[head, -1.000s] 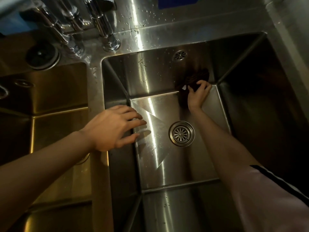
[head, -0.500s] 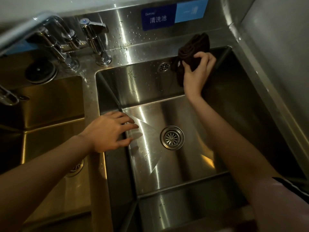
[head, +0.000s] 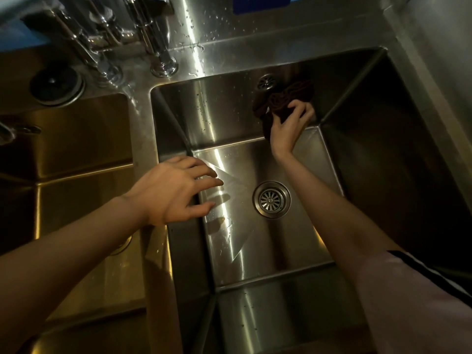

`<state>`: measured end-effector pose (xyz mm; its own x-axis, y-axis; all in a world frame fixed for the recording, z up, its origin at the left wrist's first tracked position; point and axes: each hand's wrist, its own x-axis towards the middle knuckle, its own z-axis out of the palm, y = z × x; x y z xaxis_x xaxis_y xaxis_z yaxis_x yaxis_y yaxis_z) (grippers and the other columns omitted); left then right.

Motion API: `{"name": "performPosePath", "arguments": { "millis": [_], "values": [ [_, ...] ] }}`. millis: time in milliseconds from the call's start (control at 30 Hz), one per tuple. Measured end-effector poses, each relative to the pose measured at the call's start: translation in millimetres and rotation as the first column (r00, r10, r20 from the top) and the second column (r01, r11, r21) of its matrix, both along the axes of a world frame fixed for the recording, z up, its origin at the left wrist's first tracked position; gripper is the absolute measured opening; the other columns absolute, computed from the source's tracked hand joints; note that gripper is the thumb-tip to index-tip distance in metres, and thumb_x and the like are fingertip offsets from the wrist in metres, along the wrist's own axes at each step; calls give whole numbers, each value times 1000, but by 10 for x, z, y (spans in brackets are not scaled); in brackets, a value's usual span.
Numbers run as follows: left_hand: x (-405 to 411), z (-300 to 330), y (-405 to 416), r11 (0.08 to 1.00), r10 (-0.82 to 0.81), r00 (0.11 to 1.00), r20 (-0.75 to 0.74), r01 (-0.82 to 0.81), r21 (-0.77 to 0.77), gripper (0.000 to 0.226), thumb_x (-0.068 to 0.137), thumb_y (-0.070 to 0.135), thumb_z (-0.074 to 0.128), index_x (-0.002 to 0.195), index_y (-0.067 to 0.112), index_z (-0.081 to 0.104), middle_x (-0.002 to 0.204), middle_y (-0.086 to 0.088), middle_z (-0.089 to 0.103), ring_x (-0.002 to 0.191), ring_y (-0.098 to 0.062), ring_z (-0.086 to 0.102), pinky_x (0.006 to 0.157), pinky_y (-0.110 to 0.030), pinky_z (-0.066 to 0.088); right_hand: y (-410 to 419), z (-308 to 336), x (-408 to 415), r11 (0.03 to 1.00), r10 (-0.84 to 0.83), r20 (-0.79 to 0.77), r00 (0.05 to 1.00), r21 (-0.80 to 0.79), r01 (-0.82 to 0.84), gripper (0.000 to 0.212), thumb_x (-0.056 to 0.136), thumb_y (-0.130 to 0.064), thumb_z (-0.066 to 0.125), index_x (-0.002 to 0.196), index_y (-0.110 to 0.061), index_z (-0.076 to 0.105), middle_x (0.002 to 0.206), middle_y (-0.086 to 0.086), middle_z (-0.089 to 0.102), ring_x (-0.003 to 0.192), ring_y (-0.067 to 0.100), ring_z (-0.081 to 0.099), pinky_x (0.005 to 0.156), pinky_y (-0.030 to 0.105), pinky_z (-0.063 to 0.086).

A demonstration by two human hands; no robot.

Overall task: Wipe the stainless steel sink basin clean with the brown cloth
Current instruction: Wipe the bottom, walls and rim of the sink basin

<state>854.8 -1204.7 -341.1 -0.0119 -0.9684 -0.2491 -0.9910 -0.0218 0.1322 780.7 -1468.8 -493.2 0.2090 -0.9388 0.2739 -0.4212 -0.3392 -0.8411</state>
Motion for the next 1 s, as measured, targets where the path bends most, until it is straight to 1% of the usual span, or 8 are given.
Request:
{"name": "performPosePath", "arguments": {
  "millis": [133,300,500,633,800,833,933,1000],
  "values": [
    [4,12,-7,1000,8,1000,-23,-9,-13,61,90,61,24,126,26,59,123,-1,63,118,-21,55,95,-39,45,39,-304,3,998,32,-98,995,52,-27,34,77,-3,72,104,1,52,130,20,37,123,32,45,105,40,42],
    [-2,31,-8,999,-6,1000,-5,6,-37,57,90,58,29,122,24,62,117,-1,66,112,-21,59,92,-37,47,85,-556,-12,990,72,-245,967,137,-39,35,79,-9,71,107,-2,50,130,17,38,120,31,44,103,41,42],
    [1,6,-10,1000,-4,1000,10,5,-17,56,90,58,31,124,25,61,119,1,65,113,-19,58,94,-36,45,64,-720,-23,968,95,-237,967,247,-35,36,80,-5,70,109,-1,49,130,16,38,120,29,42,103,39,41],
    [8,11,-9,999,-7,1000,20,8,-32,55,91,58,30,120,24,63,116,1,66,109,-18,60,91,-34,47,117,-617,-37,979,45,-144,989,204,-15,33,80,-3,69,109,0,53,127,17,41,119,28,45,103,40,42],
    [-2,7,-11,999,-12,999,32,13,-34,57,93,59,28,120,24,63,113,-1,67,106,-19,63,89,-36,48,113,-172,-22,996,6,61,998,92,-11,33,75,0,73,103,1,56,122,17,44,117,26,49,104,37,42],
    [-8,9,-8,1000,-6,999,32,6,-25,59,93,61,24,121,25,62,114,-1,67,107,-20,62,90,-37,49,108,-49,-14,998,11,101,995,68,-18,33,74,1,73,102,2,56,120,17,44,116,27,50,104,34,42],
    [-27,18,0,1000,11,999,39,-11,-18,67,93,64,13,127,27,58,117,-1,66,109,-20,62,90,-38,49,113,328,29,999,29,204,979,13,-32,32,73,1,75,100,1,57,118,17,45,113,26,52,101,15,37],
    [-38,26,-13,1000,12,998,56,-11,-21,67,94,64,12,127,27,57,115,0,67,107,-20,63,88,-37,49,129,535,55,1000,24,254,967,-3,-24,31,73,0,75,99,1,57,116,16,44,112,24,51,101,16,37]
  ]
}}
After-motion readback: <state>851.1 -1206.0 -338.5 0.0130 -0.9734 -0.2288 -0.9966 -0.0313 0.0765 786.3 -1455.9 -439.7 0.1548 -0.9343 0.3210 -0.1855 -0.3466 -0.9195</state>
